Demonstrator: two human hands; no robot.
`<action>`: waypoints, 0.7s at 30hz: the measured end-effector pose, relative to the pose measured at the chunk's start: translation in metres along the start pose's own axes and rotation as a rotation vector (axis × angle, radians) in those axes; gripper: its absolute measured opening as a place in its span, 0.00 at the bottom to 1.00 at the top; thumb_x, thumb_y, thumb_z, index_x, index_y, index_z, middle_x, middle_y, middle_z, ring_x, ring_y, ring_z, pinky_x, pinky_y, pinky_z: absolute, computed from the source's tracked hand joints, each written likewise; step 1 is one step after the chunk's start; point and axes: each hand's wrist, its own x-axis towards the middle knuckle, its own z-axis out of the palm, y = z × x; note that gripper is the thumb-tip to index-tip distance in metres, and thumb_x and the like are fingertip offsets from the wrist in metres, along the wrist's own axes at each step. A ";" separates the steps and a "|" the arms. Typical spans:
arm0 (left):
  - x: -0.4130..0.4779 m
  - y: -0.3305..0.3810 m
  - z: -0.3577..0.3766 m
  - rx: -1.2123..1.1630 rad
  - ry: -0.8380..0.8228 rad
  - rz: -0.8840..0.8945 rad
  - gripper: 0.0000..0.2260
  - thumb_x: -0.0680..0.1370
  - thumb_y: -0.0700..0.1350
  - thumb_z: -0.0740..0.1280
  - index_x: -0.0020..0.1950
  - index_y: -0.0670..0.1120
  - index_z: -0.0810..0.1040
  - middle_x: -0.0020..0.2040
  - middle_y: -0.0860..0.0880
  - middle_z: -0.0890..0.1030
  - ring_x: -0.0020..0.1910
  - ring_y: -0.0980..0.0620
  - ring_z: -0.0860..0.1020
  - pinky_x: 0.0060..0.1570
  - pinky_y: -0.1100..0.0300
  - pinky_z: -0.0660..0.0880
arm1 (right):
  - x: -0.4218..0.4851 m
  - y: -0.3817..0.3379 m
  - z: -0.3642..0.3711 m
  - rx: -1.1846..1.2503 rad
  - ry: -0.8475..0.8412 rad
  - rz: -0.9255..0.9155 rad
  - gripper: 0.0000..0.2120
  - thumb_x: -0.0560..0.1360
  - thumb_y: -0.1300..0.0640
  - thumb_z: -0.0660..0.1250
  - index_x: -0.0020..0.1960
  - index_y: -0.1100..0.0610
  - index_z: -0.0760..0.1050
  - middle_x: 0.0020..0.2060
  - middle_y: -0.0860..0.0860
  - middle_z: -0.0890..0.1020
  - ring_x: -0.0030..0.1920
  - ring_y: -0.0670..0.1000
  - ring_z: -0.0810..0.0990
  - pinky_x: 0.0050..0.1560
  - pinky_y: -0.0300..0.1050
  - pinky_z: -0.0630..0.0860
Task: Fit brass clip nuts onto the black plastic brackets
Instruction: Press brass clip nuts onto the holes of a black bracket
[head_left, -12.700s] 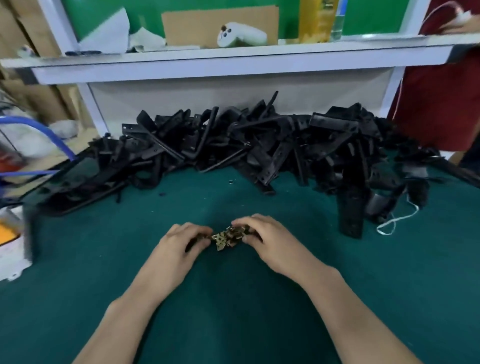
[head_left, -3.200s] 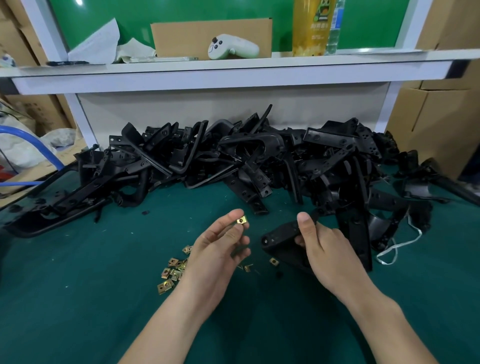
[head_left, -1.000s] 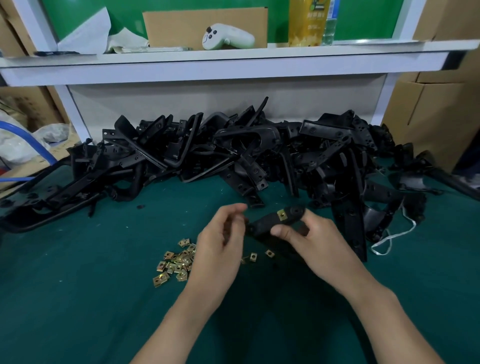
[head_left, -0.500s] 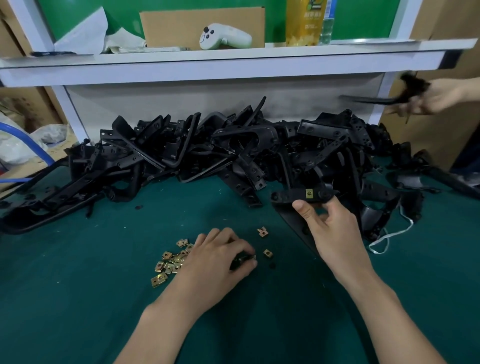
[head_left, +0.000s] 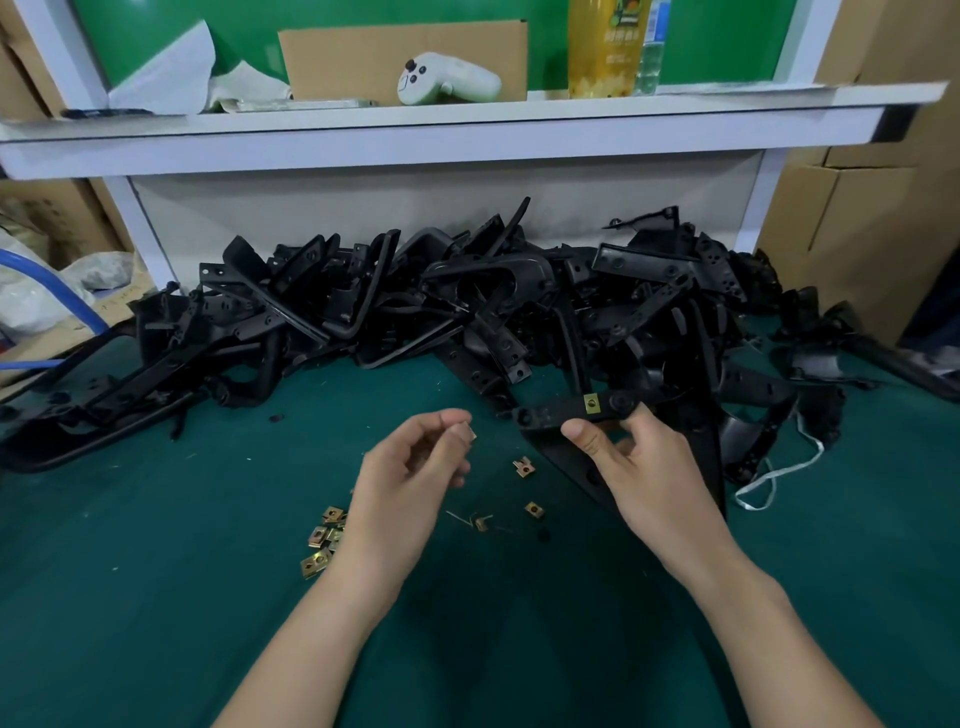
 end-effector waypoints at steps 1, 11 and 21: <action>0.000 0.000 0.000 -0.032 0.005 -0.015 0.05 0.81 0.44 0.68 0.51 0.51 0.84 0.40 0.55 0.83 0.40 0.57 0.80 0.45 0.62 0.79 | 0.000 0.000 0.000 -0.005 -0.008 -0.003 0.18 0.72 0.28 0.62 0.52 0.39 0.76 0.22 0.44 0.66 0.23 0.43 0.64 0.25 0.36 0.63; 0.000 0.005 -0.001 -0.284 -0.061 -0.118 0.06 0.81 0.42 0.67 0.54 0.45 0.83 0.44 0.51 0.83 0.42 0.53 0.80 0.44 0.60 0.79 | 0.000 0.000 0.003 -0.007 -0.036 -0.006 0.19 0.72 0.29 0.63 0.53 0.41 0.76 0.20 0.44 0.65 0.22 0.44 0.63 0.24 0.36 0.61; 0.002 0.006 -0.003 -0.558 -0.182 -0.286 0.11 0.78 0.45 0.67 0.56 0.46 0.86 0.43 0.50 0.80 0.38 0.55 0.78 0.42 0.61 0.79 | -0.001 0.000 0.003 -0.038 -0.046 -0.008 0.19 0.72 0.28 0.62 0.52 0.39 0.75 0.20 0.44 0.66 0.22 0.43 0.64 0.24 0.36 0.63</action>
